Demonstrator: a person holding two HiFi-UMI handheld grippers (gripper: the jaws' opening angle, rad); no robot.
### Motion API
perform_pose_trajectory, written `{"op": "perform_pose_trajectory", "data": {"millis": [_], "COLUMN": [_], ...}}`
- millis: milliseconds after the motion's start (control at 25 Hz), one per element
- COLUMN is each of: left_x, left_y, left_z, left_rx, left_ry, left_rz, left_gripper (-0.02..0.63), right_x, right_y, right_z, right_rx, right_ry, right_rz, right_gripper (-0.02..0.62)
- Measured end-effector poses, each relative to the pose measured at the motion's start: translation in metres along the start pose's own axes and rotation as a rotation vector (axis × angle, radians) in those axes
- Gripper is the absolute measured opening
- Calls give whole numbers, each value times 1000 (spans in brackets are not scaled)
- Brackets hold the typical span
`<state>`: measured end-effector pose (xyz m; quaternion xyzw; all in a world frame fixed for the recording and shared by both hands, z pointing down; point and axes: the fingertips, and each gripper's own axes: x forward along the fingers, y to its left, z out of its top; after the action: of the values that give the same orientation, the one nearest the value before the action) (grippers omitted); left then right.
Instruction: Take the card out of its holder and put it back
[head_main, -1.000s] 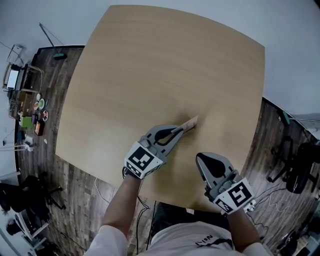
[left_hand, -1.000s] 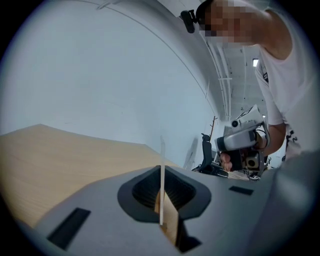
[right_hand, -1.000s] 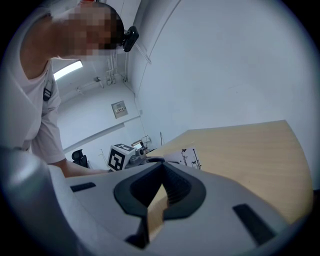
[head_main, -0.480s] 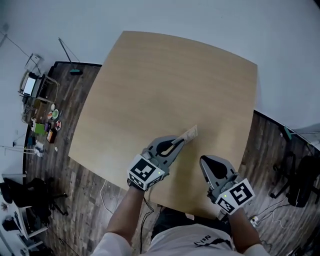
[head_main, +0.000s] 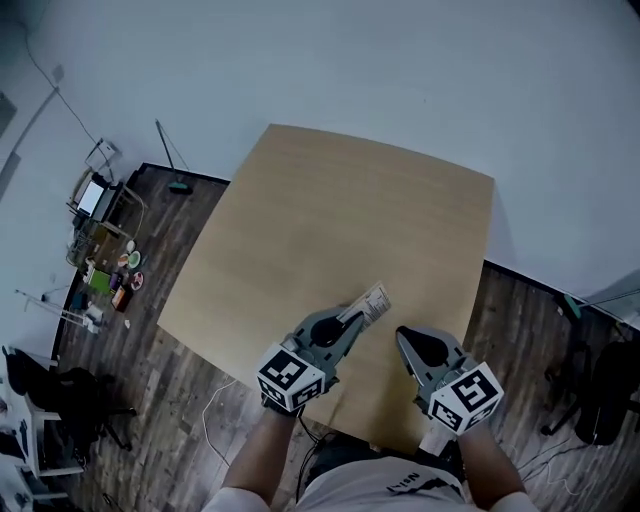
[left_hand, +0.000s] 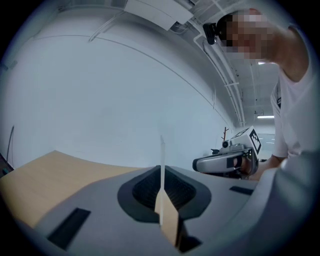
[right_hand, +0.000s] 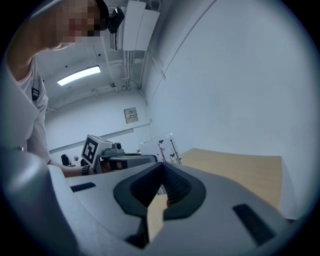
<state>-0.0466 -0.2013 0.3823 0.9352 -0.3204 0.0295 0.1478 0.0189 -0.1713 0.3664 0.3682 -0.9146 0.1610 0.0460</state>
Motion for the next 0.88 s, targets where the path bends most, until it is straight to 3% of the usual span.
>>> {"op": "perform_pose_trajectory", "data": {"millis": [520,880], "left_x": [-34,-52], "left_y": [-112,-142], "left_z": [33,33], "left_rx": [92,97], "left_ry": [-41,-56], "left_rz": [45,81], "left_gripper": [25,25], "right_x": [-89,-121], "right_y": [47,76], "right_z": [31,32], "right_rx": [-65,-94], "right_ry": [-93,-116], "right_rz": [78,130], "right_gripper": [12,12]}}
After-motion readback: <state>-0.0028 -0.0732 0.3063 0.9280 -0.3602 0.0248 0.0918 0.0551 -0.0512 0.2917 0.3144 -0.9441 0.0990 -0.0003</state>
